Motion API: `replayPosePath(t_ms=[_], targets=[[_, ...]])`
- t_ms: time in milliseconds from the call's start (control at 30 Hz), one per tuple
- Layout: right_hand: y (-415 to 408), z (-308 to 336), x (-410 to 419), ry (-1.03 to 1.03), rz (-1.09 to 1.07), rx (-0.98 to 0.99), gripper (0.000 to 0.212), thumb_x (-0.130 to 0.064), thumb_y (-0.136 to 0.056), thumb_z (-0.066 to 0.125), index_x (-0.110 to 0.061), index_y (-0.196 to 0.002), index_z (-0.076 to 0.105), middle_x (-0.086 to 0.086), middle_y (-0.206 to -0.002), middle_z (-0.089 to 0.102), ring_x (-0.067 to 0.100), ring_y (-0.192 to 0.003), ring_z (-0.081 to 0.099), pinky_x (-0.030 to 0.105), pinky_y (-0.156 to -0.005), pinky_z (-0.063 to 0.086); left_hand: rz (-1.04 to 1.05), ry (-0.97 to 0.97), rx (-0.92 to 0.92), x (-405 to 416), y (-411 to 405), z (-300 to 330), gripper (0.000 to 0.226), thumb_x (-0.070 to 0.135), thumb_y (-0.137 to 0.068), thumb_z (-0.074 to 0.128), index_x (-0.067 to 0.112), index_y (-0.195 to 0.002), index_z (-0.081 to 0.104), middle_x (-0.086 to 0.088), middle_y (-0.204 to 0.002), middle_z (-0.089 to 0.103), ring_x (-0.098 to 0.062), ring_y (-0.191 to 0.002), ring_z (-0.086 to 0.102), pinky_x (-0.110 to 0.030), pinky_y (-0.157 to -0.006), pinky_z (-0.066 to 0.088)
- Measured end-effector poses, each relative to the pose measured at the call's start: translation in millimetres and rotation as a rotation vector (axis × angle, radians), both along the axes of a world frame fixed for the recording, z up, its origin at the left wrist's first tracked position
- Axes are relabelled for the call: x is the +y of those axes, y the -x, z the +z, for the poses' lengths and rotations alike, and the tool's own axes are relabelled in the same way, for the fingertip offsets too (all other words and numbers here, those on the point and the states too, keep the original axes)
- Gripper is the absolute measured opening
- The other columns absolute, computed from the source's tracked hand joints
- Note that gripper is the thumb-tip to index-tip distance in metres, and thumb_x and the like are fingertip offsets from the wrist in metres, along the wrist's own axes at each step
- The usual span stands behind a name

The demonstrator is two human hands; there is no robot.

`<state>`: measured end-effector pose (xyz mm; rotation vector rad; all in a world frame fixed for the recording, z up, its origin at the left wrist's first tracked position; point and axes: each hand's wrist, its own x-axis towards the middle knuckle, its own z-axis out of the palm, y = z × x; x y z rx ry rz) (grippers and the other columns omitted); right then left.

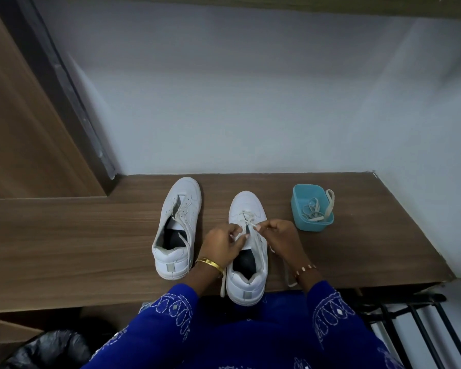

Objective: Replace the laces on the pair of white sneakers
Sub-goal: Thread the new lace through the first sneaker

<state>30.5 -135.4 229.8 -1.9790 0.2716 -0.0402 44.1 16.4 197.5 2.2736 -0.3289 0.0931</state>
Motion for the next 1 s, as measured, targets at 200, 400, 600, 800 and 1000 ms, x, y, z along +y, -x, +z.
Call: replayPosePath(t_ms=[200, 400, 600, 800, 1000], targets=[[-3, -10, 10, 0.232, 0.008, -0.071, 0.010, -0.008, -0.081, 0.066, -0.001, -0.082, 0.073, 0.007, -0.082, 0.071, 0.009, -0.070, 0.058, 0.017, -0.061, 0.040, 0.135, 0.239, 0.162, 6, 4, 4, 0.019, 0.013, -0.090, 0.056, 0.001, -0.085, 0.071, -0.001, -0.064, 0.062, 0.004, -0.054, 0.050, -0.013, -0.053, 0.036], [-3, -18, 26, 0.476, 0.037, -0.129, 0.014, -0.014, -0.085, 0.059, -0.009, -0.086, 0.072, 0.006, -0.088, 0.071, 0.021, -0.084, 0.063, 0.027, -0.068, 0.045, 0.114, 0.269, 0.234, 10, 1, 3, 0.023, 0.014, -0.091, 0.054, 0.002, -0.080, 0.070, -0.008, -0.058, 0.059, 0.002, -0.049, 0.046, -0.010, -0.050, 0.034], [-4, -19, 30, 0.536, 0.029, -0.141, 0.017, -0.016, -0.087, 0.058, -0.010, -0.093, 0.072, 0.008, -0.095, 0.071, 0.024, -0.091, 0.063, 0.031, -0.075, 0.048, 0.096, 0.294, 0.282, 11, 0, -2, 0.025, 0.016, -0.092, 0.055, 0.007, -0.072, 0.068, 0.016, -0.047, 0.049, 0.007, -0.044, 0.047, -0.009, -0.051, 0.034], [-5, -20, 32, 0.588, 0.087, -0.189, 0.022, -0.019, -0.091, 0.055, -0.009, -0.103, 0.071, 0.008, -0.104, 0.070, 0.023, -0.098, 0.062, 0.029, -0.080, 0.046, 0.122, 0.337, 0.371, 12, -5, -6, 0.020, 0.019, -0.093, 0.051, 0.015, -0.097, 0.070, 0.002, -0.079, 0.065, -0.012, -0.071, 0.058, -0.032, -0.078, 0.048], [-5, -24, 33, 0.682, 0.081, -0.172, 0.022, -0.020, -0.092, 0.053, -0.009, -0.105, 0.067, 0.007, -0.105, 0.064, 0.022, -0.096, 0.059, 0.023, -0.073, 0.040, 0.156, 0.152, 0.324, 3, -14, 1, 0.017, 0.016, -0.088, 0.058, 0.002, -0.087, 0.067, -0.013, -0.083, 0.067, -0.018, -0.072, 0.054, -0.025, -0.068, 0.041]])
